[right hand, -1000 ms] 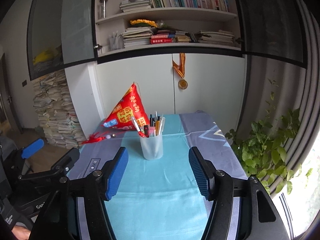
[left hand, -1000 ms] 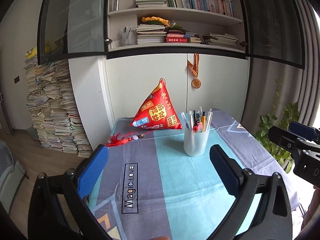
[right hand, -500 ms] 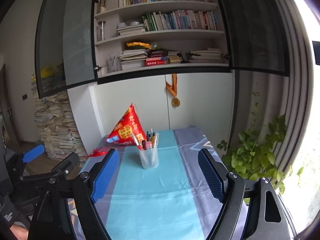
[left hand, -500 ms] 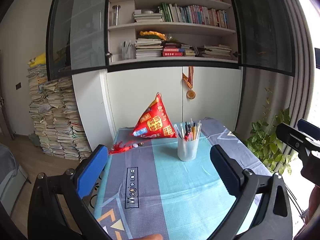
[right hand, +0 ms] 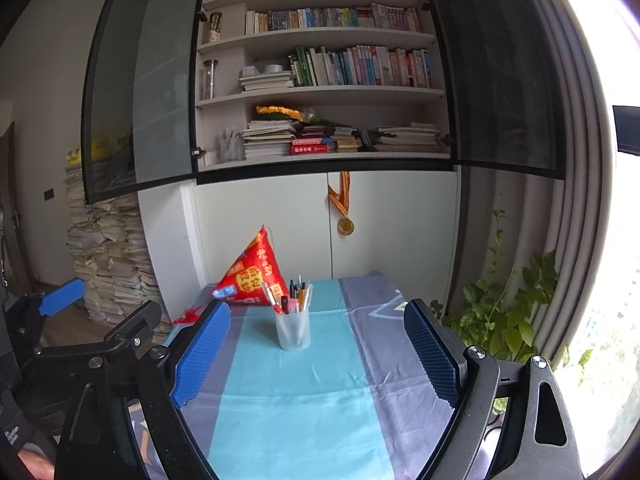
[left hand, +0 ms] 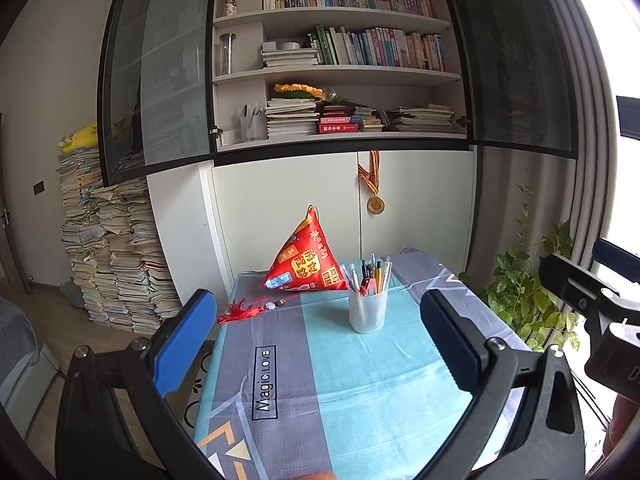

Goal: Organize stationery

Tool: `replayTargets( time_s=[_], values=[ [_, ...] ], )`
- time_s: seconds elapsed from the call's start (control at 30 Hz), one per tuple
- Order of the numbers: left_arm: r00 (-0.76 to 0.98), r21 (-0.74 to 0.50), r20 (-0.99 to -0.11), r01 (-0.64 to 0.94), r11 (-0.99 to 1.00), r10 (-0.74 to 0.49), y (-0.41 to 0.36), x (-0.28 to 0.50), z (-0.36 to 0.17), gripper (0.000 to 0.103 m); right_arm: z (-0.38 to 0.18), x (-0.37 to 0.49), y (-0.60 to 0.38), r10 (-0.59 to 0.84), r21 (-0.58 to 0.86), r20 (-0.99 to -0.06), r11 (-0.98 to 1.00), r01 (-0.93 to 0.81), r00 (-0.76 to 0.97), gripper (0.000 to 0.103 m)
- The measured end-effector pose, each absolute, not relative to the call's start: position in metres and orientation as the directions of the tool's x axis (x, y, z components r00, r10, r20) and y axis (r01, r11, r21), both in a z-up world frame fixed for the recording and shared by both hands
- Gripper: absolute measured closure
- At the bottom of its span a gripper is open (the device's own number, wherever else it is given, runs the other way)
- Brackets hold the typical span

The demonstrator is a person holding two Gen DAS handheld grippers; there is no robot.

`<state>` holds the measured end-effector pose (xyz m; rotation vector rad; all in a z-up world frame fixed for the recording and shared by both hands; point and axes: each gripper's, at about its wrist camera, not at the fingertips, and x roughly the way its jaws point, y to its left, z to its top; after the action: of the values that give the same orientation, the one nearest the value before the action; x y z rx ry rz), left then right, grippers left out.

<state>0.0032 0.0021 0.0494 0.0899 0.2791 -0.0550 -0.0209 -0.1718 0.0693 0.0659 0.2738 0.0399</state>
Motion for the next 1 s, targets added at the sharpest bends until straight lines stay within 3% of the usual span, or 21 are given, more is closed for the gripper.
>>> replayTargets(
  time_s=[0.3, 1.0],
  values=[
    [0.975, 0.103, -0.221, 0.057, 0.993, -0.033, -0.006, -0.008, 0.075, 0.001, 0.089, -0.033, -0.176, 0.026, 0.076, -0.215, 0.997, -0.010, 0.976, 0.013],
    [0.965, 0.106, -0.260, 0.069, 0.992, -0.039, -0.012, -0.001, 0.064, 0.001, 0.074, -0.029, -0.185, 0.039, 0.122, -0.240, 0.992, -0.009, 0.970, 0.012]
  ],
)
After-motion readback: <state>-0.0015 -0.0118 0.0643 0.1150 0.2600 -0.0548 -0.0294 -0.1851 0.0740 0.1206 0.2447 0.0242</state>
